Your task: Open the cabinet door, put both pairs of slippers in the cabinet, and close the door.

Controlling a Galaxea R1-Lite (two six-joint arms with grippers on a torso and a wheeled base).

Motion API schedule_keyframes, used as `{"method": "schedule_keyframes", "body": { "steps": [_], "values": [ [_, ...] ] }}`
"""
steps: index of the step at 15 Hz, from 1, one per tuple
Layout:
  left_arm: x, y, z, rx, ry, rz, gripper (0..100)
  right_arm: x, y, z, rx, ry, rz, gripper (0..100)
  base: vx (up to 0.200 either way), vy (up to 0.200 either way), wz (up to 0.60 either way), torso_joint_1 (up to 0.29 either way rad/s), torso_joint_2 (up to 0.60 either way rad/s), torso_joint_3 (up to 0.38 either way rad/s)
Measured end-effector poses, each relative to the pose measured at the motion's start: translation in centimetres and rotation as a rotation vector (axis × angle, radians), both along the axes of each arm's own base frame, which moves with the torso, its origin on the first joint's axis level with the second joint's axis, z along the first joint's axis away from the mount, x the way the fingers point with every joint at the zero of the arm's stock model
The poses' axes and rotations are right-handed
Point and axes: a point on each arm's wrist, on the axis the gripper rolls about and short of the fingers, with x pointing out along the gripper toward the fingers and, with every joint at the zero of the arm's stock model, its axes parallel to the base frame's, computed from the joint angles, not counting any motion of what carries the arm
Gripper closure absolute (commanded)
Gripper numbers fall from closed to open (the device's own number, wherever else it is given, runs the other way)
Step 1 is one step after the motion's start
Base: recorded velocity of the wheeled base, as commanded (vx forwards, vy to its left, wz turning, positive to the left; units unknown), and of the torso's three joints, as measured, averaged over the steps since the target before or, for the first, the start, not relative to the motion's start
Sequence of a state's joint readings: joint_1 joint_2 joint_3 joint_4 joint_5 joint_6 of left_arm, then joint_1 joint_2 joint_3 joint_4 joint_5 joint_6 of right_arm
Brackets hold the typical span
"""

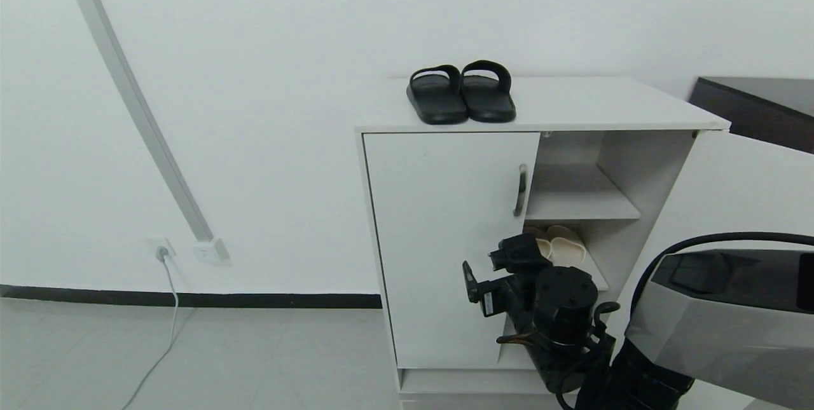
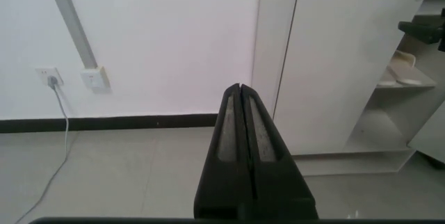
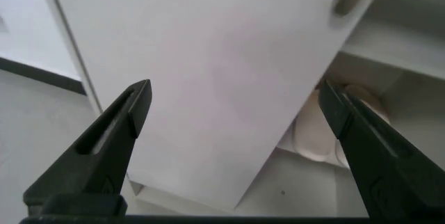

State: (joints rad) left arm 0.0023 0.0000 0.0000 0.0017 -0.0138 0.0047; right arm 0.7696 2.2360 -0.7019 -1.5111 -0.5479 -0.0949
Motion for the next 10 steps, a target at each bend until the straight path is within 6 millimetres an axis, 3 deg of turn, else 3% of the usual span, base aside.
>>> {"method": "schedule_keyframes", "body": {
  "steps": [10],
  "values": [
    [0.01,0.00,0.00,0.000,0.001,0.000,100,-0.03,0.02,-0.05,-0.001,0.000,0.002,0,0.000,0.000,0.00,0.186,-0.50,-0.313]
  ]
}}
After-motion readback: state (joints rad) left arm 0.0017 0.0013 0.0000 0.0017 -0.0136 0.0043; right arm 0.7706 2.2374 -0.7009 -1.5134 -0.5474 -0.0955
